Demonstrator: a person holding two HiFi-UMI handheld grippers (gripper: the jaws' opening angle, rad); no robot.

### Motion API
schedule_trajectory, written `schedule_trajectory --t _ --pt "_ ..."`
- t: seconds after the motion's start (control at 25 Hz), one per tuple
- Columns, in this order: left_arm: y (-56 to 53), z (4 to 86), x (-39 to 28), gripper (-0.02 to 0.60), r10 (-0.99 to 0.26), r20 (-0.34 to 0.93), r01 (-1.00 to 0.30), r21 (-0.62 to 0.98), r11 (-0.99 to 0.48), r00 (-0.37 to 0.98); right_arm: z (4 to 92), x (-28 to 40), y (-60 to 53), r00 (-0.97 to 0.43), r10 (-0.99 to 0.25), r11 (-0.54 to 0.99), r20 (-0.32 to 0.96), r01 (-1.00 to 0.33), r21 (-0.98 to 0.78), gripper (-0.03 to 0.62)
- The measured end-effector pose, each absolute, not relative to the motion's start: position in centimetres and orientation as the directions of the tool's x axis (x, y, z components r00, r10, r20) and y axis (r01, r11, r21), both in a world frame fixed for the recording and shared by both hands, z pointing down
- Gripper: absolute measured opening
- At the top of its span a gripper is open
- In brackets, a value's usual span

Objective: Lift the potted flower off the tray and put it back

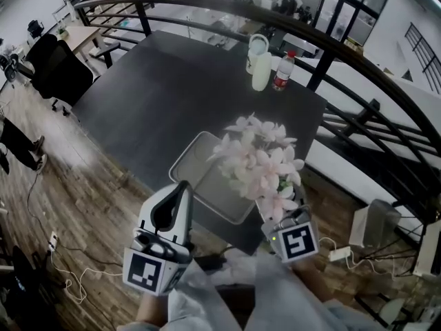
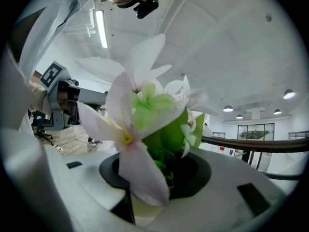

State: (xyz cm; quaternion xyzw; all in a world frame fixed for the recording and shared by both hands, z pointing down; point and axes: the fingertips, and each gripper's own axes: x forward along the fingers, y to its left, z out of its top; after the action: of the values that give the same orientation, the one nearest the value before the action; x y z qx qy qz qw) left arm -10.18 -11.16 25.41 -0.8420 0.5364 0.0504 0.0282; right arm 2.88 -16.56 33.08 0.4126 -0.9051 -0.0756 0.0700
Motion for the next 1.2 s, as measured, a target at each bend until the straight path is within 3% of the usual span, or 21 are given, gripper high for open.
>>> schedule_trajectory --t 0.56,1.2 --pt "-11.1 25.0 -9.9 -0.002 -0.895 -0.141 -0.904 0.006 -0.428 0.423 30.9 4.0 -16.3 -0.635 -0.773 0.621 0.013 -0.752 0.219 0.176" --pt "-11.1 25.4 -9.7 -0.002 -0.906 -0.109 -0.910 0.013 -0.413 0.410 32.1 3.8 -16.6 -0.654 -0.755 0.647 0.048 -0.733 0.210 0.176"
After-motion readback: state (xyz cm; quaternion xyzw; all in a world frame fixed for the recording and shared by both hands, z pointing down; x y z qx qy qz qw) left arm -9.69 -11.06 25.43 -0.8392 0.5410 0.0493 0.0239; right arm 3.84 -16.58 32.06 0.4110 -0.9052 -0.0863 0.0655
